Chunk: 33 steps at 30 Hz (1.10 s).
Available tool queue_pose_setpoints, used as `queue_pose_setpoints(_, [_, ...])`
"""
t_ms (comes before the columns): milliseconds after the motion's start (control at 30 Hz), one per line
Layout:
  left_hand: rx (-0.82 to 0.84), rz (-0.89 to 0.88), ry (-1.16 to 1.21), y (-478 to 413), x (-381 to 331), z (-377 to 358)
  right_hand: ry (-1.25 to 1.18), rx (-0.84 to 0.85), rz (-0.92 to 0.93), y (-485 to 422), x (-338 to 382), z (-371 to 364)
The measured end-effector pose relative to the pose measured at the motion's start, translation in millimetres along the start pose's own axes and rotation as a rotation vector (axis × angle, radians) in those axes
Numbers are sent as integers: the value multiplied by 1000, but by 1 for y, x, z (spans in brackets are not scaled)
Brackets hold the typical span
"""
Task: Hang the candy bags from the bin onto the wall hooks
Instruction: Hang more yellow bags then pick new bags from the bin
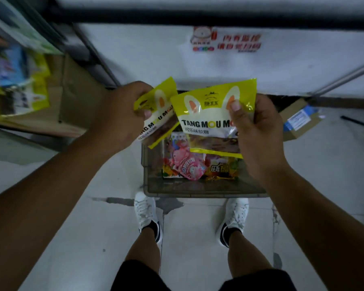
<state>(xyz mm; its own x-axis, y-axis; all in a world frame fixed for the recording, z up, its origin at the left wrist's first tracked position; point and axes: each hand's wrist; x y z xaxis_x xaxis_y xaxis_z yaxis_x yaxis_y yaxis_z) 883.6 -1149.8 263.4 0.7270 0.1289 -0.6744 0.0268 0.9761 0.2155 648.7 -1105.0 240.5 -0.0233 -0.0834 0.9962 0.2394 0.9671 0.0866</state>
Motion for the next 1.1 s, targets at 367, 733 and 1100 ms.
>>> queue_pose_setpoints(367, [-229, -179, 97, 42, -131, 169, -77, 10, 242, 7, 193, -26])
queue_pose_setpoints(733, [-573, -448, -65, 77, -254, 320, -142, 96, 482, 4, 375, -46])
queue_pose_setpoints(1100, [-469, -606, -50, 120, -362, 445, -174, 25, 694, 0, 532, -53])
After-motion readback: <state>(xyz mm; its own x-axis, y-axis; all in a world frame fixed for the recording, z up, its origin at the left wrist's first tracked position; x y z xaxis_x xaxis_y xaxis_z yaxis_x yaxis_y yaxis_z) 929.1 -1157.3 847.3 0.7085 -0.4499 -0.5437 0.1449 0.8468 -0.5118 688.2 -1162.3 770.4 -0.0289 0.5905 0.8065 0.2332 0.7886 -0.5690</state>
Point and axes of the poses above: each hand's wrist, its own y-axis away from the middle knuckle, its own z-axis out of the back of the hand, x = y × z, and after that the axes turned 3 degrees about -x, right-handed
